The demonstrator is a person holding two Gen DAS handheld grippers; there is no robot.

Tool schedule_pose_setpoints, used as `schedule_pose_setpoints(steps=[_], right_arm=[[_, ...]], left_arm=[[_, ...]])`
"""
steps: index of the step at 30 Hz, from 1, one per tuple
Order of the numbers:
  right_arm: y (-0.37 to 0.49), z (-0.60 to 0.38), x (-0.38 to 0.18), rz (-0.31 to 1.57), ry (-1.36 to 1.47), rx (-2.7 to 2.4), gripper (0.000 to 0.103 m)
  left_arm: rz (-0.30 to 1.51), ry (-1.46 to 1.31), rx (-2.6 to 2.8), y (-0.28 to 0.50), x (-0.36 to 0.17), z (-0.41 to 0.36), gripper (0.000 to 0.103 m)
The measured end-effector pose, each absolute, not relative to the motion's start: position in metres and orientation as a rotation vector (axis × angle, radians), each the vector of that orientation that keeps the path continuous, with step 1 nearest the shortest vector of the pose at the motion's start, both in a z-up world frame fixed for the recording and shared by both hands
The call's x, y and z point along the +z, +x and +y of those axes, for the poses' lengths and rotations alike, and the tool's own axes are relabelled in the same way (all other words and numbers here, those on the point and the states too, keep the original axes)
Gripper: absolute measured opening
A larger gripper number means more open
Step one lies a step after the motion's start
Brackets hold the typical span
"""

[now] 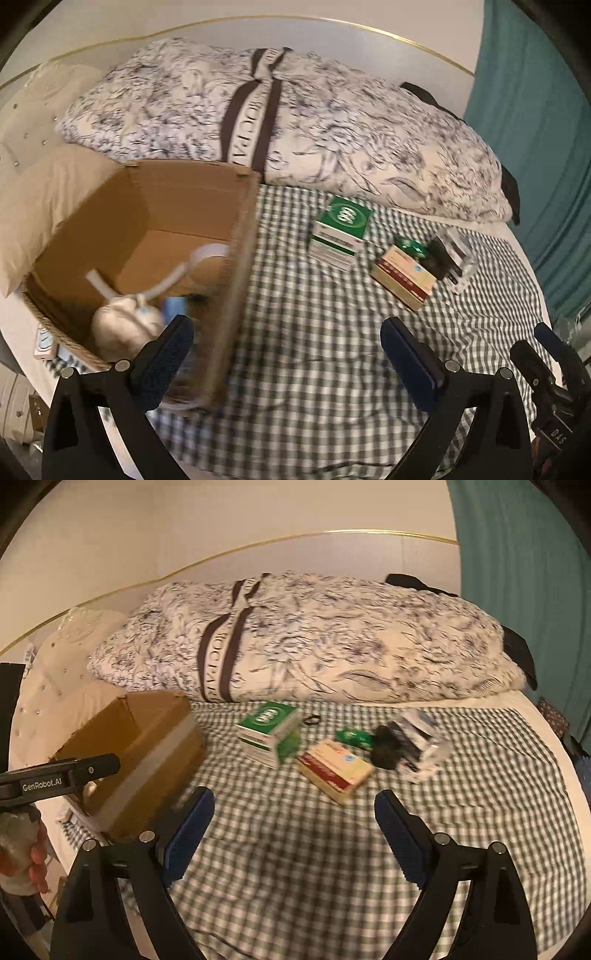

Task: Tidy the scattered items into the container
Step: 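Move both open grippers from the box back to the medicine boxes, then grasp the green medicine box with the left gripper while the right grasps the Amoxicillin box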

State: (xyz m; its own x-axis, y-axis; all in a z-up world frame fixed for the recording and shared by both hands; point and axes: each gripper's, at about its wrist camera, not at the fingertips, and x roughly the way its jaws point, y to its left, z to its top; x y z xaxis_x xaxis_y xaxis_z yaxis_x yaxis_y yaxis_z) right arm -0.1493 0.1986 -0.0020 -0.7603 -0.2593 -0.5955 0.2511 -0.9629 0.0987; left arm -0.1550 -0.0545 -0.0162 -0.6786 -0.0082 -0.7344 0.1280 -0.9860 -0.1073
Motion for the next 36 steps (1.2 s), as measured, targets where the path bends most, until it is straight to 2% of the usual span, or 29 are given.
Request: schedule_pose_setpoints(steps=[10,23,36], right_arm=[[-0.179,0.243,-0.034,0.076,0.943,-2.658,0.092],[-0.264,0.225,-0.112,0.2,1.054,-2.53,0.092],[-0.326,0.207,-0.144,0.329,1.077,-2.482,0.092]], left_arm=[[0.082,1.259,-2.842,-0.202,-0.055,0.005,0.103],[-0.02,1.292,-2.82,-0.295,-0.128,0.022,0.103],[0.03,1.339,-2.82,-0.353,-0.162,0.008,0.103]])
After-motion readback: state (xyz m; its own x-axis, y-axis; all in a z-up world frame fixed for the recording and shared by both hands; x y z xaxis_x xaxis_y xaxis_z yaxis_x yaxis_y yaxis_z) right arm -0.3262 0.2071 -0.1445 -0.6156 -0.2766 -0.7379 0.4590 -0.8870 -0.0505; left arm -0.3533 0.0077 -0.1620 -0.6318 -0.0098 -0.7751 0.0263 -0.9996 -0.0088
